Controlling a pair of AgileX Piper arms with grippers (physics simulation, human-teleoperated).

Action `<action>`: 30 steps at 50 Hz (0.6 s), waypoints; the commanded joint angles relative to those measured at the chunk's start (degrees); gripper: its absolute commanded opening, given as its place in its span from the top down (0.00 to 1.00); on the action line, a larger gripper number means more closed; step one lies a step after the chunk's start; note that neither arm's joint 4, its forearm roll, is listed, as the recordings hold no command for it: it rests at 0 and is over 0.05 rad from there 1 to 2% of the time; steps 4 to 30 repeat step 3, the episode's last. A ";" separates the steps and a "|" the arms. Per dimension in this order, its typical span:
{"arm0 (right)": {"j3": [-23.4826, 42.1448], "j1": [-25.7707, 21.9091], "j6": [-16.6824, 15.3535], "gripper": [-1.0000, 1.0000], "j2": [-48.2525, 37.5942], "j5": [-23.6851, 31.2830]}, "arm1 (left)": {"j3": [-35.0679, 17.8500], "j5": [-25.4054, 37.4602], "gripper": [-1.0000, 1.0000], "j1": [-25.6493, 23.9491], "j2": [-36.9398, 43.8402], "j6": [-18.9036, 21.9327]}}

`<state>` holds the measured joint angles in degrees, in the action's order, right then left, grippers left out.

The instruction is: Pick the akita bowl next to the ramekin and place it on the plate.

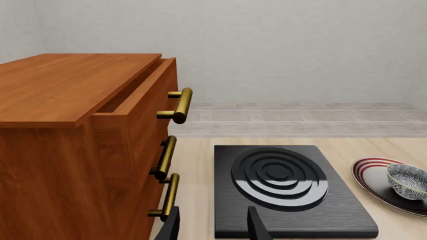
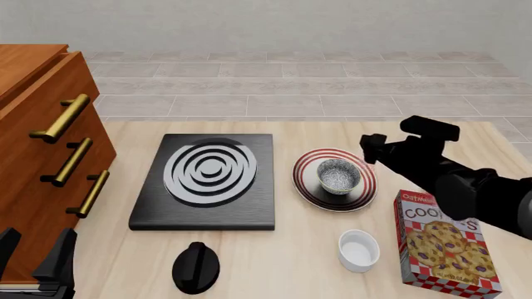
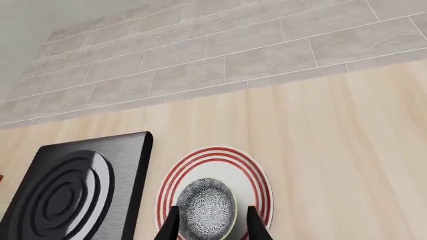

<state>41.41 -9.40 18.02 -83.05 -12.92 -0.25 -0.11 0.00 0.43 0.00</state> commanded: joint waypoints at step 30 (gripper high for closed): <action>1.14 -1.12 0.44 0.00 2.67 2.12 | 0.00 0.00 0.00 0.00 0.00 0.00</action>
